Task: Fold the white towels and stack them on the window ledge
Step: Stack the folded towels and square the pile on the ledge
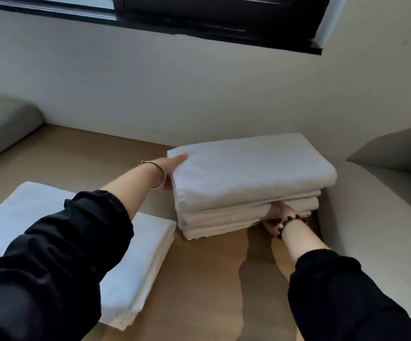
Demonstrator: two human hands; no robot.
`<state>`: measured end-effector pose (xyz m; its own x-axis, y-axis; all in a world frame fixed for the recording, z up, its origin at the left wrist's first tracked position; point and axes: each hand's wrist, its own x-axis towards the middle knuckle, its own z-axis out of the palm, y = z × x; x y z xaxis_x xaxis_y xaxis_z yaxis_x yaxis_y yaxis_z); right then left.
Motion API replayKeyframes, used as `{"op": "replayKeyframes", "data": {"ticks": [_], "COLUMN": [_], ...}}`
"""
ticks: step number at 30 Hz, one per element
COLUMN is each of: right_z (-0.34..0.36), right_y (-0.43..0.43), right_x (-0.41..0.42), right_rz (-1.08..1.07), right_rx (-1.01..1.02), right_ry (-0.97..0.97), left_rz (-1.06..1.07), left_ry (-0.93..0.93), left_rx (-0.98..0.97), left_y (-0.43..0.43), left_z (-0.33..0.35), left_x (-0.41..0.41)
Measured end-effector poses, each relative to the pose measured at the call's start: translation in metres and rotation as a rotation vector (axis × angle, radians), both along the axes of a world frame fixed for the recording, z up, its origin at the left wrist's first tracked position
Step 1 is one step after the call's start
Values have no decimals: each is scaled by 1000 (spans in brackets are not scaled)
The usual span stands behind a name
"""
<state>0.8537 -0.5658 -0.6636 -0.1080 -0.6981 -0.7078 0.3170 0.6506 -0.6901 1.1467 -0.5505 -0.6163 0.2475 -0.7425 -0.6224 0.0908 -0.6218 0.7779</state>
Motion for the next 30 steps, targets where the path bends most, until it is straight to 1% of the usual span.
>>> {"op": "replayKeyframes", "data": {"ticks": [1, 2, 3, 4, 6, 7, 8, 9, 10, 11, 12, 13, 14, 15, 16, 17, 18, 19, 20, 21, 22, 23, 24, 25, 26, 27, 28, 29, 30], "right_z": [-7, -11, -16, -16, -11, -10, -7, -3, -1, 3, 4, 7, 15, 24, 35, 41, 47, 52, 50, 47, 44, 45, 54, 66, 76, 83, 86, 86, 80], "right_y": [-6, -6, -7, -6, 5, 10, 15, 19, 24, 27, 29, 29, 31, 31, 31, 25, 17, 7, -3, -8, -13, -16, -19, -25, -31, -43, -56, -67, -77], "right_x": [3, 8, 9, 11, 12, 7, 2, -6, -14, -20, -27, -33, -35, -35, -35, -34, -31, -28, -25, -22, -21, -22, -20, -17, -10, -2, 5, 12, 16], "right_rz": [75, 211, 281, 290, 269, 206, 183, 274, 360, 425, 451, 444, 412, 362, 323, 364, 505, 759, 1019, 1203, 1280, 1264, 1189, 1109, 1036, 981, 940, 949, 1017], "right_rx": [0, -50, -108, -125, -15, 39, 64, 68, 33, -75, -235, -451, -714, -999, -1280, -1487, -1510, -1361, -1128, -980, -949, -1002, -1057, -1076, -1069, -1072, -1073, -1010, -898], "right_ry": [105, 272, 356, 309, 102, -24, -94, -21, 103, 290, 495, 709, 899, 1063, 1194, 1343, 1498, 1615, 1717, 1770, 1768, 1730, 1610, 1498, 1463, 1478, 1536, 1599, 1623], "left_rz": [13, 0, -25, -51, -109, -158, -218, -284, -340, -411, -516, -662, -830, -983, -1087, -1126, -1120, -1109, -1108, -1118, -1126, -1097, -999, -838, -656, -521, -478, -514, -574], "left_ry": [-34, -102, -211, -329, -491, -593, -755, -944, -1106, -1218, -1276, -1296, -1330, -1379, -1448, -1522, -1581, -1626, -1650, -1650, -1613, -1521, -1361, -1193, -1108, -1129, -1245, -1352, -1405], "left_rx": [-45, -93, -136, -188, -254, -248, -225, -217, -262, -354, -468, -550, -577, -535, -471, -429, -405, -394, -389, -390, -392, -412, -431, -450, -480, -467, -397, -288, -175], "left_y": [-8, -15, -22, -27, -35, -39, -41, -42, -38, -34, -27, -21, -15, -11, -8, -6, -6, -6, -5, -3, -2, -2, -6, -14, -23, -33, -41, -46, -49], "left_z": [0, 2, 5, 9, 22, 27, 33, 38, 43, 45, 46, 42, 35, 25, 18, 12, 6, 1, -3, -6, -4, 1, 9, 19, 26, 29, 28, 21, 9], "left_x": [1, 0, 0, 0, -3, -4, -7, -10, -17, -27, -40, -53, -67, -78, -85, -88, -88, -87, -86, -86, -87, -88, -88, -89, -87, -85, -84, -84, -85]}}
